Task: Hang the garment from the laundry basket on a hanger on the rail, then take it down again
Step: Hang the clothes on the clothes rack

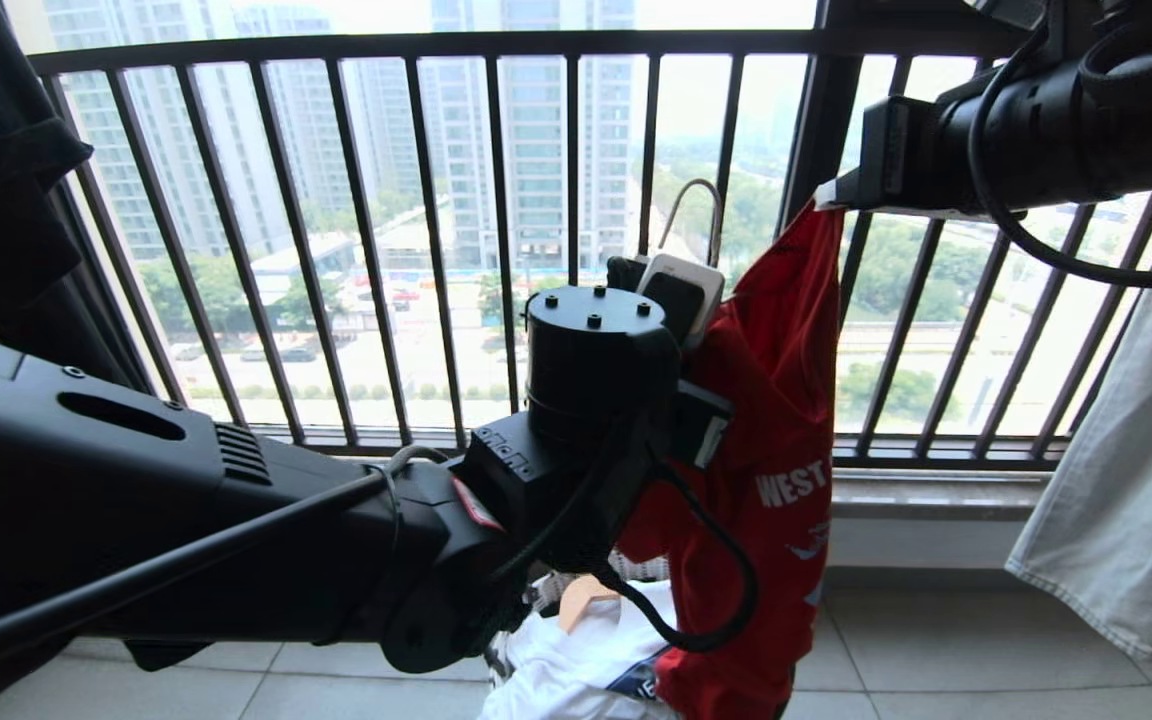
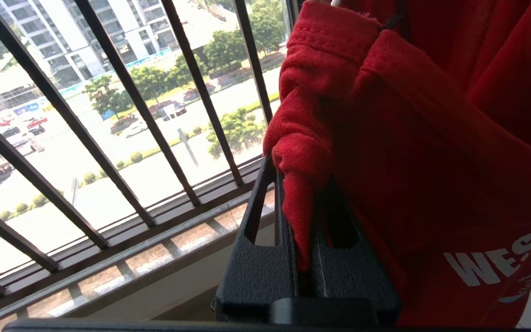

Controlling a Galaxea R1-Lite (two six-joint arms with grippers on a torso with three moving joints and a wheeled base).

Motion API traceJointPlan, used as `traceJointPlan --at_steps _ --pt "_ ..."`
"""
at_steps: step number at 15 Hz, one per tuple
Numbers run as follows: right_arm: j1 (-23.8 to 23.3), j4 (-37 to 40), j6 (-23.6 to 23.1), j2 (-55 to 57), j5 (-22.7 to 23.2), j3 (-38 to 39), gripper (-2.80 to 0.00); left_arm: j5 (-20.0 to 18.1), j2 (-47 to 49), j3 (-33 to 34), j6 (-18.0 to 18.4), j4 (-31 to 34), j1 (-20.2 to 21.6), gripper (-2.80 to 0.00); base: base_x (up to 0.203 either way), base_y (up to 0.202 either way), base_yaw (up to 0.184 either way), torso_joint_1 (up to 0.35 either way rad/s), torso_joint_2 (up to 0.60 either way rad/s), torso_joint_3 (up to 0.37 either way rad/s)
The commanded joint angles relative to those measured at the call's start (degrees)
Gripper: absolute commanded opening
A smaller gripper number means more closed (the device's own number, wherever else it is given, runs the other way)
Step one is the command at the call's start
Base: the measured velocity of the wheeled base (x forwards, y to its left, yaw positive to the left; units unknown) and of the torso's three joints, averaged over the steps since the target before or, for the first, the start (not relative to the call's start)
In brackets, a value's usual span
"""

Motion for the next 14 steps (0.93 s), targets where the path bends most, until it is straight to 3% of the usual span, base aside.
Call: traceJointPlan --at_steps 1,6,8,14 --pt "0.10 0.21 0.08 -2.89 3.41 2.46 -2.80 0.28 0.45 -1.08 -0.37 -0.34 0.60 -2.80 0.000 0.000 0.000 0.000 0.00 0.000" --pt "0.16 0.20 -0.15 -6.04 16.77 6.24 -2.80 0.20 0.29 -1.58 -1.09 -0.69 1.08 -2.80 0.000 0.000 0.000 0.000 0.00 0.000" --pt "0.77 0.14 -0.13 -6.03 18.04 7.25 -2.80 0.28 0.29 -3.09 -3.92 -0.69 1.04 -2.80 0.000 0.000 0.000 0.000 0.00 0.000" --pt "2.74 -1.91 -1.17 -5.90 19.41 7.82 -2.80 0.20 0.37 -3.36 -4.88 -0.61 0.87 -2.80 0.000 0.000 0.000 0.000 0.00 0.000"
